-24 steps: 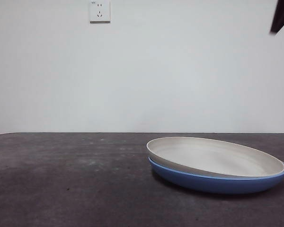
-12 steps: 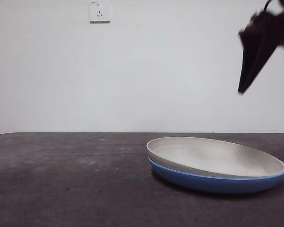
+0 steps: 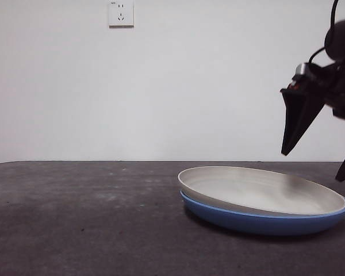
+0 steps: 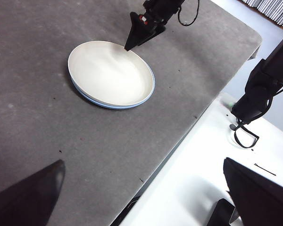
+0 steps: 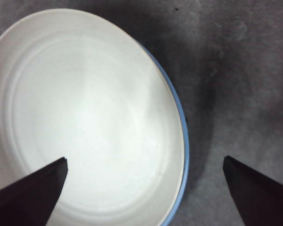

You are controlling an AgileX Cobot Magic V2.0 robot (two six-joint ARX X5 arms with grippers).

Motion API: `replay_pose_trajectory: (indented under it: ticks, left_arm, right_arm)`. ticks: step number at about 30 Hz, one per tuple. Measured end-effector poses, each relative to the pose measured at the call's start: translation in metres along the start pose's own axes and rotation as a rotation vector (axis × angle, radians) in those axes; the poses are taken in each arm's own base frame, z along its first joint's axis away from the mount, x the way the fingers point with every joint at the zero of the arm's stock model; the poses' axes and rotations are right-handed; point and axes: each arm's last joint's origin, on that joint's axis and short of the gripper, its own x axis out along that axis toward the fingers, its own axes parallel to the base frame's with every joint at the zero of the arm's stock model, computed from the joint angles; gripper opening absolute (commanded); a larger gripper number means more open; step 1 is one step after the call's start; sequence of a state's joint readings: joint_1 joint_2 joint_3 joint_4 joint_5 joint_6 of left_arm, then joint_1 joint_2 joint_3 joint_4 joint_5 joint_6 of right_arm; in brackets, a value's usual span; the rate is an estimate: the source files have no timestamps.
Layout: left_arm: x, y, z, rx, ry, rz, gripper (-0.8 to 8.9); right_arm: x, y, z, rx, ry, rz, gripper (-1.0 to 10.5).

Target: Pick up the white plate, put it on the blue plate, put it on desk

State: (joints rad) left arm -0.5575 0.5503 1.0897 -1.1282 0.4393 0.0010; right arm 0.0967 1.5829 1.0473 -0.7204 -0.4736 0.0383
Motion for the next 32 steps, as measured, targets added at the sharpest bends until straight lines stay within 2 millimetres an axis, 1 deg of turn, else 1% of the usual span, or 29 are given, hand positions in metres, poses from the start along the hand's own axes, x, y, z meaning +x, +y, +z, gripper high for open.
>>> replay_pose_trajectory:
  ticks: [9, 12, 15, 16, 17, 18, 21, 26, 32]
  left_arm:
    - [0.0, 0.0, 0.009, 0.035, -0.084, 0.0, 6.04]
    - [-0.001, 0.0, 0.011, 0.039, -0.105, 0.0, 6.04]
    - [-0.001, 0.0, 0.011, 0.038, -0.105, -0.001, 6.04]
    - [-0.001, 0.0, 0.011, 0.038, -0.105, -0.001, 6.04]
    - [-0.001, 0.0, 0.011, 0.038, -0.105, -0.001, 6.04]
    - [-0.001, 0.0, 0.011, 0.038, -0.105, -0.001, 6.04]
    - [-0.001, 0.0, 0.011, 0.038, -0.105, -0.001, 6.04]
    - [-0.001, 0.0, 0.011, 0.039, -0.107, -0.001, 6.04]
    - [-0.001, 0.0, 0.011, 0.039, -0.108, -0.001, 6.04]
  right_arm:
    - [0.028, -0.013, 0.004, 0.014, 0.058, 0.048, 5.8]
    - [0.033, -0.015, 0.004, 0.02, 0.073, 0.047, 4.9]
    - [0.034, -0.016, 0.004, 0.015, 0.073, 0.048, 3.5]
    - [0.034, -0.016, 0.004, 0.015, 0.073, 0.047, 2.7]
    - [0.034, -0.016, 0.004, 0.014, 0.072, 0.047, 2.2]
    - [0.034, -0.016, 0.004, 0.014, 0.073, 0.047, 1.9]
    - [0.034, -0.016, 0.004, 0.012, 0.074, 0.037, 1.7]
    - [0.034, -0.018, 0.002, 0.019, 0.092, -0.046, 0.0]
    - [0.033, -0.019, 0.002, 0.023, 0.095, -0.06, 0.1]
